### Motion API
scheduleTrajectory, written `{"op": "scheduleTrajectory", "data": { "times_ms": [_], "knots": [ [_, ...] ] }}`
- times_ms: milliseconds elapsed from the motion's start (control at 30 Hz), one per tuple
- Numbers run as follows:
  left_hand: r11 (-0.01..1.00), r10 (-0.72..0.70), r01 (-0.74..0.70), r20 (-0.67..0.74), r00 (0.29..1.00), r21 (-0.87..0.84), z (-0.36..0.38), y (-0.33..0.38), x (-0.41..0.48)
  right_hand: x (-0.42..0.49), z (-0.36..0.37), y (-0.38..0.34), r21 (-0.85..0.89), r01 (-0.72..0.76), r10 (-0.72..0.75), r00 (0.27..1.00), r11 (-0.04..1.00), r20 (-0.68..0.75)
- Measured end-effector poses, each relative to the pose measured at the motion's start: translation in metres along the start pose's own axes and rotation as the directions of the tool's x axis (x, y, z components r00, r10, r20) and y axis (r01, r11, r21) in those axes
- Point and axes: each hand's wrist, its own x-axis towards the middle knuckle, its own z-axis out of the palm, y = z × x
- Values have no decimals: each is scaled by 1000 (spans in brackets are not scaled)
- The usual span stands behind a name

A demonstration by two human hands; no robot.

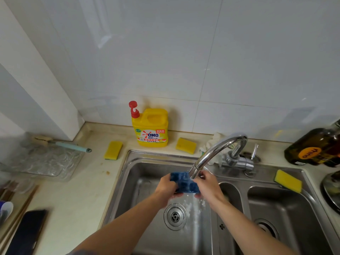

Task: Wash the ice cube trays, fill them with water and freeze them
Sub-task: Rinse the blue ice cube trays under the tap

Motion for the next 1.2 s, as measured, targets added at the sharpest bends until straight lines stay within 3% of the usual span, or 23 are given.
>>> {"op": "scheduleTrajectory", "data": {
  "times_ms": [100,233,300,500,700,1200],
  "knots": [
    [999,6,-6,1,1000,44,-2,2,4,0,-1,2,1,21,-21,1000,1000,-12],
    [995,83,-84,18,996,61,1,5,5,3,-8,11,229,-130,149,987,965,-65],
    [997,76,-77,56,996,18,5,4,4,5,-11,12,258,-132,165,980,957,-109],
    [967,-52,84,137,989,-239,16,-2,1,4,-25,6,84,84,-67,981,993,-180],
    [938,-66,141,235,970,-317,23,0,-1,-5,-36,-2,-7,229,-226,953,973,-200],
    [935,-59,127,210,976,-330,18,-7,-7,-24,-39,-6,43,252,-237,948,967,-213]
  ]
}}
